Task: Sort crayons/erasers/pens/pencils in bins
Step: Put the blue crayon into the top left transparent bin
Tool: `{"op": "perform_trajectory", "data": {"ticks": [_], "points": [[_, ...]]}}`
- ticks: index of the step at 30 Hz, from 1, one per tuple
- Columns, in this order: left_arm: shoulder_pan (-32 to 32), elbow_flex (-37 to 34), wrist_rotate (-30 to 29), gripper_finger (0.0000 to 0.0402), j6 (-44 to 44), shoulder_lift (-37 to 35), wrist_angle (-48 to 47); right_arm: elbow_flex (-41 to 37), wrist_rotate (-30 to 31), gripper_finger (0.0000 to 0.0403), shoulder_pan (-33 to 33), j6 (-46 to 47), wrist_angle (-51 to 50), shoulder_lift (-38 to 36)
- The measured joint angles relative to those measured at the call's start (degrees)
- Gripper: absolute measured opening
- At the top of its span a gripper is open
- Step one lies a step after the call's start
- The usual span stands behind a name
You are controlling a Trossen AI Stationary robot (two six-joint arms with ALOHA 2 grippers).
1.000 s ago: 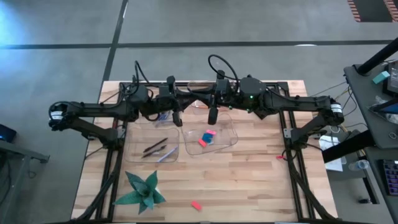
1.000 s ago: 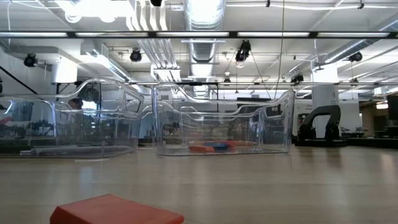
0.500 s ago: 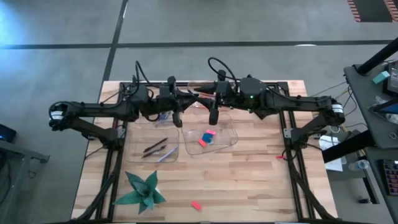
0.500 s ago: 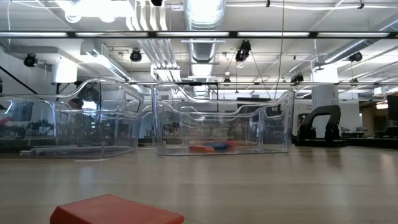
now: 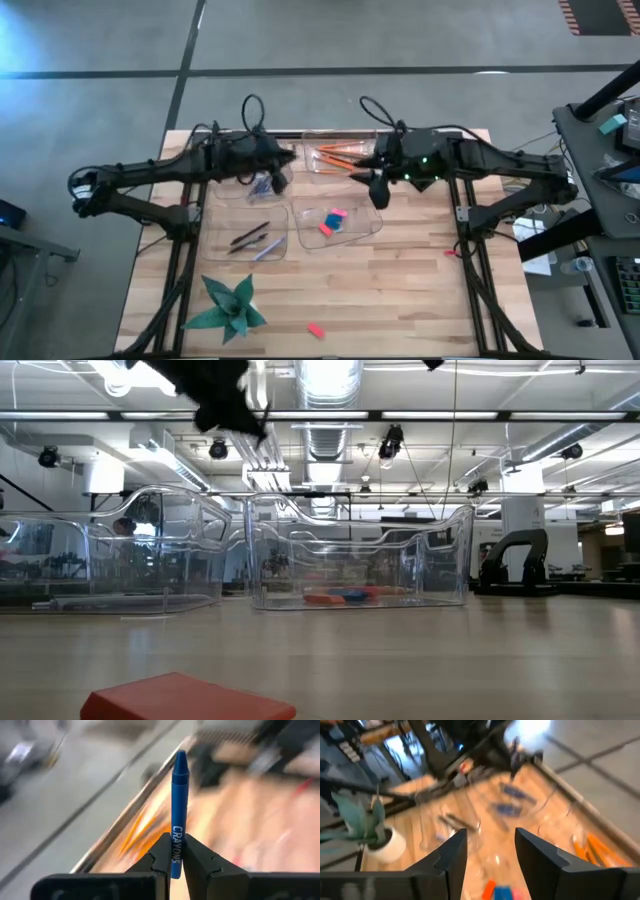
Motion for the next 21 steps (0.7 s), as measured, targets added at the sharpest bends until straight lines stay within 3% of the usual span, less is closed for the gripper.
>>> {"op": "perform_trajectory", "data": {"ticks": [6, 12, 21], "points": [[8.26, -1.44, -7.34, 0.0015, -6.02, 0.71, -21.66, -1.90, -0.12, 0.0145, 3.18, 2.62, -1.65, 4.30], [11.76, -8.36, -4.69, 0.0015, -11.51, 2.69, -24.31, -1.97, -0.15, 0.0137, 4.73, 3.07, -1.23, 11.83], [11.99, -14.43, -3.69, 0.0015, -15.25, 3.27, -26.04, -1.97, -0.17, 0.0135, 6.56, 9.19, -1.14, 20.33]]}}
